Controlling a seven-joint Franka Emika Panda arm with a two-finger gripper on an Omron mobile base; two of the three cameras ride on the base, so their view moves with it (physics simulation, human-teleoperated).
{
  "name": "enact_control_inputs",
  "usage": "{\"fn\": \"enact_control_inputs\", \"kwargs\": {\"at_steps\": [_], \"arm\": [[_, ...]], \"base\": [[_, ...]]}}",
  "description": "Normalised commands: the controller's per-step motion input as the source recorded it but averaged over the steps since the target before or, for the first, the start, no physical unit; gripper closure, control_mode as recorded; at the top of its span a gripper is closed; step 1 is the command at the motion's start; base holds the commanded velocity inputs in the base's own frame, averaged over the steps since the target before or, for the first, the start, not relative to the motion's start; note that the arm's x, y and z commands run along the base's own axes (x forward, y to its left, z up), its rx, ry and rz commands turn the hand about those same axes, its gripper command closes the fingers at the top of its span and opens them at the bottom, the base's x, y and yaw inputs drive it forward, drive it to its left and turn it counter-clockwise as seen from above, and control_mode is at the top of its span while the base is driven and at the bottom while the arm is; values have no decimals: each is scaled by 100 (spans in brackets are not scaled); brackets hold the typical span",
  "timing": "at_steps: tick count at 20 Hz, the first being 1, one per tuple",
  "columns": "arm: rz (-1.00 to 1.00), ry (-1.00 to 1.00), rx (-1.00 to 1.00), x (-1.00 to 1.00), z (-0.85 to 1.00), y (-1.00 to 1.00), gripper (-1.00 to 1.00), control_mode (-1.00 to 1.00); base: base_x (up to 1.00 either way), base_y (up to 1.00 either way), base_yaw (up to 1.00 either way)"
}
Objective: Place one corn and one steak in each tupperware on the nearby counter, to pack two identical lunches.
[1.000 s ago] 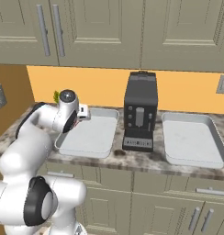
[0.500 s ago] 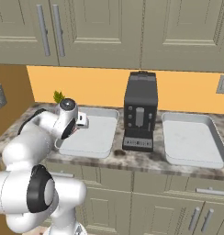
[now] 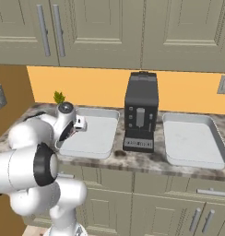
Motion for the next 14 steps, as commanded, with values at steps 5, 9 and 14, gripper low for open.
{"fn": "enact_control_inputs", "kwargs": {"at_steps": [5, 9, 14], "arm": [[0, 0, 0, 45, -22, 0, 100, -100], [0, 0, 0, 48, -27, 0, 100, -100], [0, 0, 0, 45, -27, 0, -100, -100]], "base": [[0, 0, 0], [0, 0, 0], [0, 0, 0]]}}
